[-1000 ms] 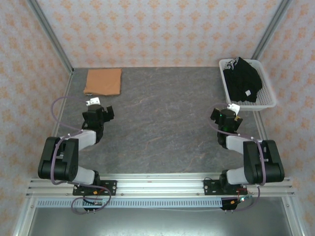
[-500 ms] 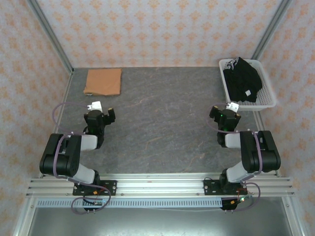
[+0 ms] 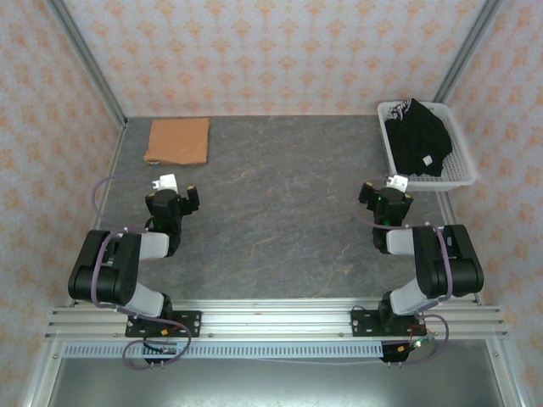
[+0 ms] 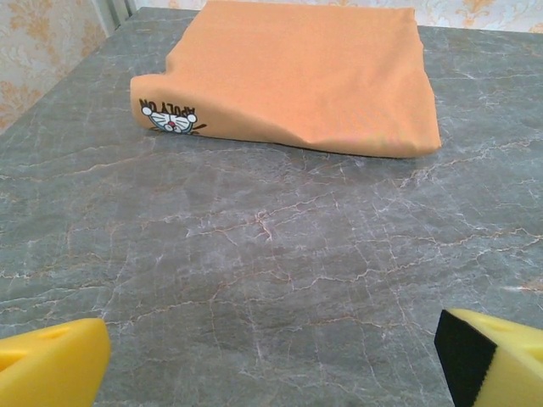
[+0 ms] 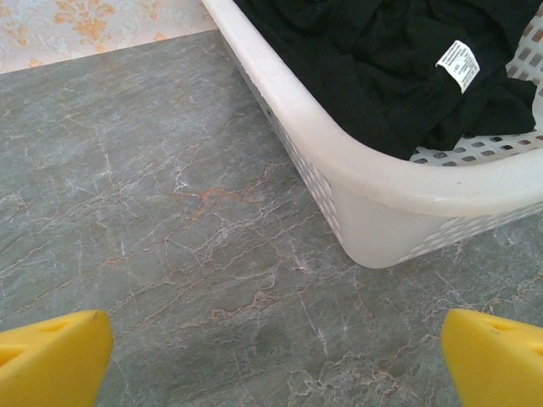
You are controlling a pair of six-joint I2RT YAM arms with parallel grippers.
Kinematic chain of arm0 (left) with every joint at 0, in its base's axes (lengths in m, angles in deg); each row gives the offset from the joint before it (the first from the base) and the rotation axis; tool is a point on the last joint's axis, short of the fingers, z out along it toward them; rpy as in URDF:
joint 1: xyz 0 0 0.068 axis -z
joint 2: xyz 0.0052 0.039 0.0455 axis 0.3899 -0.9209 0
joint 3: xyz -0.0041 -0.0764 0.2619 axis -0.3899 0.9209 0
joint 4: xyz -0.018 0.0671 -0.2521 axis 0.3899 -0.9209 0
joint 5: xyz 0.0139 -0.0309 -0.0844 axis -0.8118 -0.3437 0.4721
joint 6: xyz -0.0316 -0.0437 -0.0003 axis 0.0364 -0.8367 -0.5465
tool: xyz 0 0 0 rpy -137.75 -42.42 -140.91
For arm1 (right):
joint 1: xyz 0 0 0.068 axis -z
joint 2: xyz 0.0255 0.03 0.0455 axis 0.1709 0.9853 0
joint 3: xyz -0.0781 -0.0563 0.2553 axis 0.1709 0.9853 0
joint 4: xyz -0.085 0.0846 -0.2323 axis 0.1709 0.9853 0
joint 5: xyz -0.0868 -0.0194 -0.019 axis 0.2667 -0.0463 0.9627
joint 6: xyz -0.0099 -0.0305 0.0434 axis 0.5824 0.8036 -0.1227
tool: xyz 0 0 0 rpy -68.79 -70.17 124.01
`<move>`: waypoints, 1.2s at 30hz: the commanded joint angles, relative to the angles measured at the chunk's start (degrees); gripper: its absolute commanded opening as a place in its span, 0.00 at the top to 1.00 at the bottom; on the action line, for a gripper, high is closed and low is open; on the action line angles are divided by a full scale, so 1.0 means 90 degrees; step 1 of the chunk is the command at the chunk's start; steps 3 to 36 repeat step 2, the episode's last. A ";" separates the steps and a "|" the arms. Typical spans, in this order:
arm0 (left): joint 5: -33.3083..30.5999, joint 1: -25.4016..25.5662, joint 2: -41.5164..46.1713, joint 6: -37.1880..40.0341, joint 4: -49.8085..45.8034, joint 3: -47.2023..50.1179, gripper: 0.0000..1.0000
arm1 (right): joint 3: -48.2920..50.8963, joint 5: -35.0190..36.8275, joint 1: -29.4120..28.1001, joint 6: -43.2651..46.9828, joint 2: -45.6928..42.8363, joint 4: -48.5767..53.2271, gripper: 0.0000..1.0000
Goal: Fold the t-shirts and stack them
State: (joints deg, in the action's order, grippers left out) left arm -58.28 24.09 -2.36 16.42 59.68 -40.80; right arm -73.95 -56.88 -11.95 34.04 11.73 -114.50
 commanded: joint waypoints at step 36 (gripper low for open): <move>-0.0253 0.0087 -0.0061 0.0124 0.0101 -0.0184 0.00 | -0.0116 0.0029 -0.0039 0.0080 0.0026 -0.0001 0.01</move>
